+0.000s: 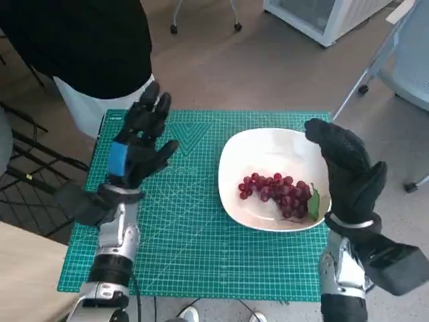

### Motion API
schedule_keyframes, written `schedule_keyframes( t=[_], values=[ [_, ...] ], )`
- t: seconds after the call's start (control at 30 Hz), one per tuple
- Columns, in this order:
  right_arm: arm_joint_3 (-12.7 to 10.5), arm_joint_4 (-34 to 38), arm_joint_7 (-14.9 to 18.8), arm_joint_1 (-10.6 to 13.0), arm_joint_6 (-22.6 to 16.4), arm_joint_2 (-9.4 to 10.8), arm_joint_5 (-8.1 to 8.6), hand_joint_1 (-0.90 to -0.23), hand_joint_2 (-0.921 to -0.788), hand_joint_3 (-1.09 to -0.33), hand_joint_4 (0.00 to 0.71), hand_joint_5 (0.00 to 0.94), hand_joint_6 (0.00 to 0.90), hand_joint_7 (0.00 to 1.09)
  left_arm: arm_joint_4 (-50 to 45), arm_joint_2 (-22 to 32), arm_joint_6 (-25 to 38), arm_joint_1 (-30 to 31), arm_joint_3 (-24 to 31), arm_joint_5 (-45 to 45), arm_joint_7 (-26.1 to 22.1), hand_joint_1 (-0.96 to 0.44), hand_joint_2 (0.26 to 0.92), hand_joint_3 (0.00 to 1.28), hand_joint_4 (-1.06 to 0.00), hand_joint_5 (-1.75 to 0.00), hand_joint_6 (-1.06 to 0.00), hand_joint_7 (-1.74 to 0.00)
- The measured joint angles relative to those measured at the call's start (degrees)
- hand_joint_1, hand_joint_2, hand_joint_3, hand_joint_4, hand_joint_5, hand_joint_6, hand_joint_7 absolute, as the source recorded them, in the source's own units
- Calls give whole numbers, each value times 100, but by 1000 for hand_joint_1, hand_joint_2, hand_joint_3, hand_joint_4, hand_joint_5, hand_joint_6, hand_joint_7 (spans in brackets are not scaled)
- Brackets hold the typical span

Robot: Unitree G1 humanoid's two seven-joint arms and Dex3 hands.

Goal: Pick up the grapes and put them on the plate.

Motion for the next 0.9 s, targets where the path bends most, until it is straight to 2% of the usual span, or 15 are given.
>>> schedule_keyframes(
  t=[0.9],
  values=[
    [35, -133, 21, -40, 93, -31, -8, -481, -921, -590, 297, 1, 112, 401, -447, -305, 96, 525, 14, -110, -414, -476, 921, 138, -290, -13, -333, -14]
  ],
)
